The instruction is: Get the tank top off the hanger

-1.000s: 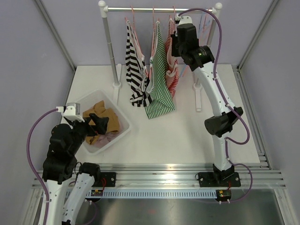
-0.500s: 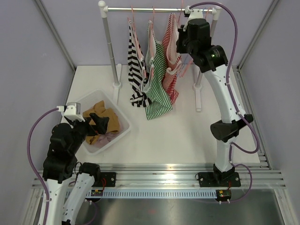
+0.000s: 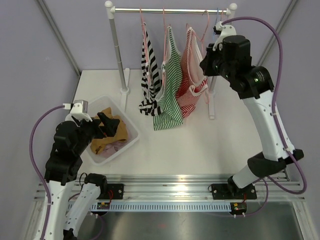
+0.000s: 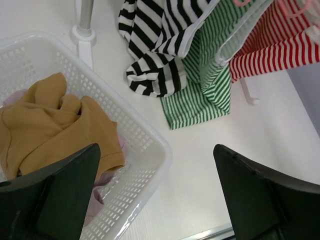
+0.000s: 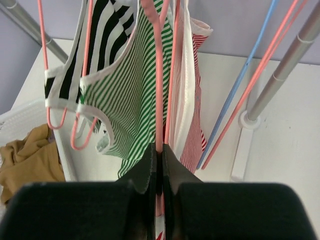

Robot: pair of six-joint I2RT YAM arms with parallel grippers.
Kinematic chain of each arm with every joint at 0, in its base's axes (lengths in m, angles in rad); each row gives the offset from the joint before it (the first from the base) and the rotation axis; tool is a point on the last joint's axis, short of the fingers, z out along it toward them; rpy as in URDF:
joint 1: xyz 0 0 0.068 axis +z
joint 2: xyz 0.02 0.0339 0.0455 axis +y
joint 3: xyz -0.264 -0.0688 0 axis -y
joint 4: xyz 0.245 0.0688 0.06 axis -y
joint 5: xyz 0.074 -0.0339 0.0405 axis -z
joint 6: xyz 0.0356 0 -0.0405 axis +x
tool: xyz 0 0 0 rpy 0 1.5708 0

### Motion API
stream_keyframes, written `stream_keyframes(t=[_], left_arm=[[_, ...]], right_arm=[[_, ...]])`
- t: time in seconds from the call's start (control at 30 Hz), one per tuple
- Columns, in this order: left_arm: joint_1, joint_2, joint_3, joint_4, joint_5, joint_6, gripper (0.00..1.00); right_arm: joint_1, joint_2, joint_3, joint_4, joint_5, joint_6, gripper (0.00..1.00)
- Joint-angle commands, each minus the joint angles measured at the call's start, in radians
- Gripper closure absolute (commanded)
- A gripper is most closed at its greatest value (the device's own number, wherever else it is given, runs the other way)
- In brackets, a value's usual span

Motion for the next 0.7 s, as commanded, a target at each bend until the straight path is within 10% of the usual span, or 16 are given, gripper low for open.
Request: stream_keyframes(t=[0.0, 0.67], left_arm=[[-0.016, 0.055, 0.113, 0.122, 0.083, -0.045, 0.01], [-0.773, 0.718, 0.848, 0.208, -0.366, 0.062, 0.01]], right_arm=[[-0.003, -0.19, -0.097, 0.042, -0.068, 0.015, 1.0], [-0.002, -0.479, 0.075, -0.205, -0.218, 0.023, 1.0]])
